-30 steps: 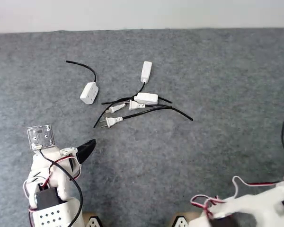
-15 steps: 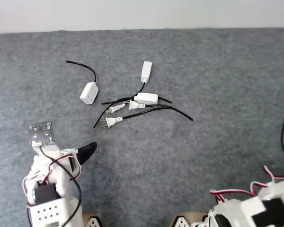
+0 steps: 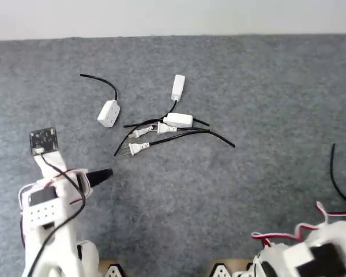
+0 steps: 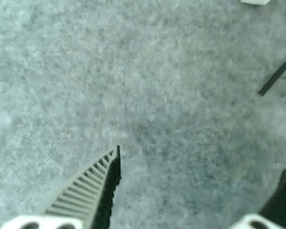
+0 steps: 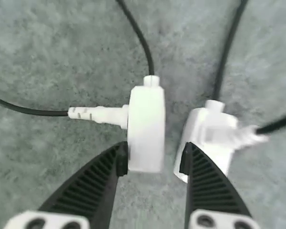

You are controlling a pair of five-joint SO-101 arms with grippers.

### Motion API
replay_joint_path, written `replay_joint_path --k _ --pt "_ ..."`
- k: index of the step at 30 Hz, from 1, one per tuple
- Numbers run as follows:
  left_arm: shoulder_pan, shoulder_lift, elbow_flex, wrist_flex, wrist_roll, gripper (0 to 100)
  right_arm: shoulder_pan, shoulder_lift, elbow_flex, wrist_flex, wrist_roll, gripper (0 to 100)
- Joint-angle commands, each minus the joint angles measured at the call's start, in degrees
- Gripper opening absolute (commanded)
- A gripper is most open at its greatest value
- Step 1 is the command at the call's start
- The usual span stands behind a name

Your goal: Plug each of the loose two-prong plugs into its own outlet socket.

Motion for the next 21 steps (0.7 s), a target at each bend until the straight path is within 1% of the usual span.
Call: replay_joint_path --k 1,3,8,13,15,17,21 --pt "0.35 5.45 -6.99 -1.05 -0.18 47 -0.66 -10.95 -3.25 5.67 -1.41 18.0" --pt "1.93 9.32 -10.51 0.62 -0.18 47 -0.57 -15.43 -3.08 8.75 -2.81 17.7" --pt "7.12 18.55 -22.11 7.82 -0.18 47 -0.66 -24.04 -0.53 15.6 -6.59 17.5" --pt "13.27 25.14 -34.42 13.36 -0.18 47 -0.66 -32.4 6.77 16.13 -10.46 17.0" --pt "15.56 27.34 -39.16 14.95 -0.18 47 -0.75 -35.65 10.55 16.13 -11.25 13.6" --pt "17.23 29.54 -43.47 15.65 -0.18 47 -2.59 -39.08 14.59 16.04 -11.08 11.0" --pt "20.13 34.46 -49.71 15.38 -0.44 47 -6.02 -45.05 22.51 15.69 -10.99 12.5"
